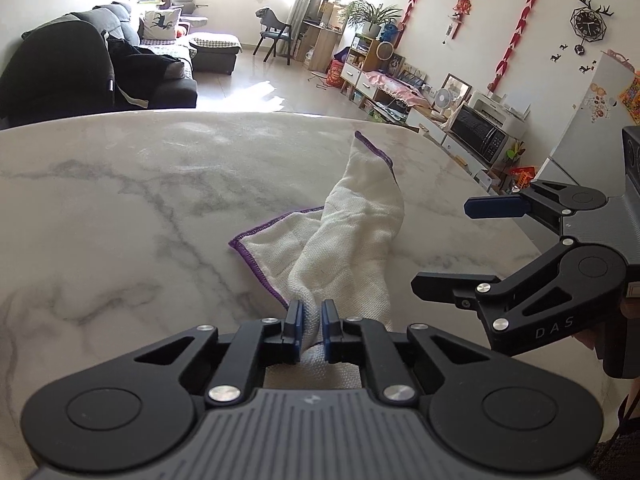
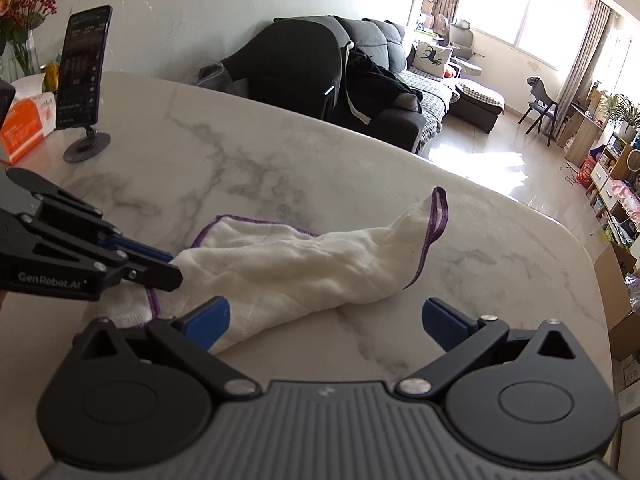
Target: Fold towel
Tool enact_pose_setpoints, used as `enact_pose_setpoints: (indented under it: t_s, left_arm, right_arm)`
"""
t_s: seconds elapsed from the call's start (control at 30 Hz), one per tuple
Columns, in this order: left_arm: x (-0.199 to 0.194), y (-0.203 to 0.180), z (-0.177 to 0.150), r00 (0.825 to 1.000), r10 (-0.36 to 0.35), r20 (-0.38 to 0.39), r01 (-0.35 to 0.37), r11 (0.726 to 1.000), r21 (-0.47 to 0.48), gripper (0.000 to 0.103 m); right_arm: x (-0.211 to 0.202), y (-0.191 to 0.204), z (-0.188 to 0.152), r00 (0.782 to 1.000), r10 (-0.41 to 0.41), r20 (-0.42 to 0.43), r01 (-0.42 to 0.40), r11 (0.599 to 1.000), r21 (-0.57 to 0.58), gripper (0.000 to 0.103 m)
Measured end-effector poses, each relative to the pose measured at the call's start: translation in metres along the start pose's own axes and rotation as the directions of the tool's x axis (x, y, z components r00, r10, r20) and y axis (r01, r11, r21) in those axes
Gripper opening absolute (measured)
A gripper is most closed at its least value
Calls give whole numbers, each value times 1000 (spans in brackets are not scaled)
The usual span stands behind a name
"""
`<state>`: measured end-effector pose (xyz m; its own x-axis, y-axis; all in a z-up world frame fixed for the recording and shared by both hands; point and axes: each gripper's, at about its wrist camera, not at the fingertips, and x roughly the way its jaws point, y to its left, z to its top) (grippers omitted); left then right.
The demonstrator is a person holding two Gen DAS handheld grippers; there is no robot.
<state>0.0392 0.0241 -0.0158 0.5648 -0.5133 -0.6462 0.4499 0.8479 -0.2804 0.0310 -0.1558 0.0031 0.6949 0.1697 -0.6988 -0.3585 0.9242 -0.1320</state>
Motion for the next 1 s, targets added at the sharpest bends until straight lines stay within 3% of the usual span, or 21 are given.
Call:
enact_pose_setpoints:
  t_s: [0.23,0.47,0.57,0.63,0.67,0.7,0.77,0.8,0.93,1.0]
  left_arm:
    - [-7,-17,1,997,-69,33,67,997,44,9]
    - [6,-37,-7,993,-116,-2,116,989,93,9]
    - [9,-43,-10,995,-96,-13,97,989,108,11]
    - [4,-43,-9,999,-49,2,49,991,125,16]
    - [1,-43,-9,1000,-26,10,25,991,133,26]
    - [0,-43,-10,1000,-5,18,3,991,137,45]
    - [-9,-36,-8,994,91,63,-99,985,143,63]
    - [-11,-32,-6,991,109,73,-118,983,140,63]
    - [-2,-14,-1,992,122,-13,-120,989,88,63]
    - [4,-14,-3,992,125,-35,-121,989,88,57]
  right_arm:
    - [13,-11,26,999,-16,-29,17,999,29,103]
    - [25,-22,52,998,-32,-59,35,998,57,103]
    - [30,-23,63,996,49,-74,-40,992,116,102]
    - [29,-19,64,995,66,-69,-58,992,110,101]
    - [29,-17,65,995,68,-68,-60,992,109,101]
    - [29,-16,65,995,68,-68,-60,993,106,101]
    - [30,-14,66,995,66,-69,-59,993,101,101]
    - [30,-14,67,996,65,-69,-58,993,99,101]
    - [34,-10,71,994,81,-69,-74,993,92,101]
    - [40,-10,75,990,105,-89,-97,991,94,100]
